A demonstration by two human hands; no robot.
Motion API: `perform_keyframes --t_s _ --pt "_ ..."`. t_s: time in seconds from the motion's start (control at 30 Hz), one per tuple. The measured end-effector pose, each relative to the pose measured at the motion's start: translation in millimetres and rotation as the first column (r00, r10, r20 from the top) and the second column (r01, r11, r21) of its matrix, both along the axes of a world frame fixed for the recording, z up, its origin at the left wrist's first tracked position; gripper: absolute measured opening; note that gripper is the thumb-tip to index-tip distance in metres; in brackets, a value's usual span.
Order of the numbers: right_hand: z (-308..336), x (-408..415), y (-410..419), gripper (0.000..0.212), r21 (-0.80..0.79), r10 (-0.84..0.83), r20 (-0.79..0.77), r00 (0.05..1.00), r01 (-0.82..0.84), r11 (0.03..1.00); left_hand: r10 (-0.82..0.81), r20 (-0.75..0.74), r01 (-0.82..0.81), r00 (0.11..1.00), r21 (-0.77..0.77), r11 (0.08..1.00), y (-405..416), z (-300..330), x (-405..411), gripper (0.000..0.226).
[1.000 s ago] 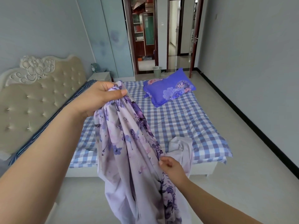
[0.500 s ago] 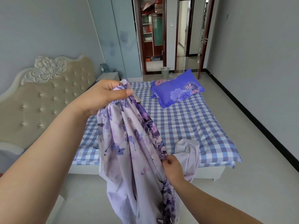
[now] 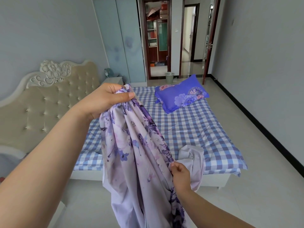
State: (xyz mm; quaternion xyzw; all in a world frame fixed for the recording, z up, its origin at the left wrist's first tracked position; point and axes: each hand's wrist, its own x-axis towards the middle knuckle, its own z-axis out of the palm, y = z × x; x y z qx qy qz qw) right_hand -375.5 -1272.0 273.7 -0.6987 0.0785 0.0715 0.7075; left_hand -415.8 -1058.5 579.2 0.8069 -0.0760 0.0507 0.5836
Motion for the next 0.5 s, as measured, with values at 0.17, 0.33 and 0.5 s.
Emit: perform_keyframes --t_s 0.17,0.33,0.5 --pt "-2.6 4.2 -3.8 0.012 0.012 -0.022 -0.004 1.000 0.022 1.000 -0.007 -0.003 0.007 1.000 0.008 1.000 -2.3 -3.2 1.3 0.052" --pt "-6.0 4.9 -11.4 0.013 0.034 0.010 -0.078 0.997 -0.007 0.999 -0.001 0.006 0.001 1.000 0.026 1.000 0.0 -3.8 1.8 0.057" --pt "3.3 4.7 -21.8 0.009 -0.001 -0.030 -0.036 0.999 0.030 1.000 0.103 0.031 -0.106 0.994 0.104 0.989 10.8 0.7 1.2 0.045"
